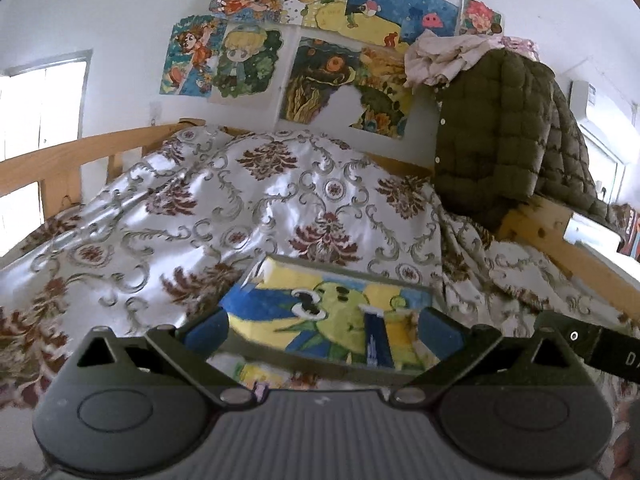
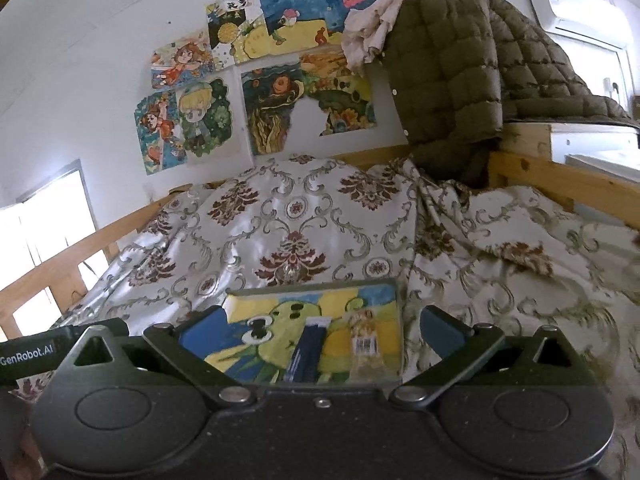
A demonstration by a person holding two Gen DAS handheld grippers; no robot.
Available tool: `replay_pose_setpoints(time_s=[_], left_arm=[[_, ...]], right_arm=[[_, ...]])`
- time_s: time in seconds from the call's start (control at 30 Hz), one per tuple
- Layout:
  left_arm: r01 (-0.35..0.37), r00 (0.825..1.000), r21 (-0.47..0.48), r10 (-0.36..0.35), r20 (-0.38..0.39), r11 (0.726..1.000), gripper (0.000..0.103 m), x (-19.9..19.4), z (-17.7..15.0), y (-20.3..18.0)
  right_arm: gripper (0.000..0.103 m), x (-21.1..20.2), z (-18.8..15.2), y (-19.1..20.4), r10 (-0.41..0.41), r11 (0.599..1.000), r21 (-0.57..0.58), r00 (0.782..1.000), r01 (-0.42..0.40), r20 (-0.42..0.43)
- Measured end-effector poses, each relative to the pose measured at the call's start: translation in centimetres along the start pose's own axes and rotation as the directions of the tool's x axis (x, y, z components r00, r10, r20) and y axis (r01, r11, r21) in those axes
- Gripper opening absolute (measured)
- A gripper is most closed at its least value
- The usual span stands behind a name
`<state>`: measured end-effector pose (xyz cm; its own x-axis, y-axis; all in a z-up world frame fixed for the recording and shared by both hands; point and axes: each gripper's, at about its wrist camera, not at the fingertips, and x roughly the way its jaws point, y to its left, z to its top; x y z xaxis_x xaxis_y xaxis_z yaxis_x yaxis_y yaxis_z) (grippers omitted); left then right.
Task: Organize snacks
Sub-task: 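Open the left tool over the tray while the right tool releases the granola bar inside, then withdraw both tools from the tray back toward the snacks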
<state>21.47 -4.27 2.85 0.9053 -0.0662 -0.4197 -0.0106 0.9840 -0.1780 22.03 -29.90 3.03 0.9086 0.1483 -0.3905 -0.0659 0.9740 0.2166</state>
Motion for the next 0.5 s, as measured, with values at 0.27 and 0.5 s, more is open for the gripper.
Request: replay_pose_setpoints(time_s=[0.27,0.5], left_arm=[[-0.026,0.999,0.065,0.028,-0.020,0.998,0.103,-5.6,-3.3,0.6],[-0.043,0.996,0.084,0.049,-0.068,0.996,0.103,-9.5,-5.6,2.1]], right_arm=[[0.102,-4.5,-3.3,0.6,-0.032,0.999,0.017,0.999,0.033,-0.042],[0.102,-8.3,-6.5,1.2,-0.054,0.998,0.036,0.994,0.057,-0.093]])
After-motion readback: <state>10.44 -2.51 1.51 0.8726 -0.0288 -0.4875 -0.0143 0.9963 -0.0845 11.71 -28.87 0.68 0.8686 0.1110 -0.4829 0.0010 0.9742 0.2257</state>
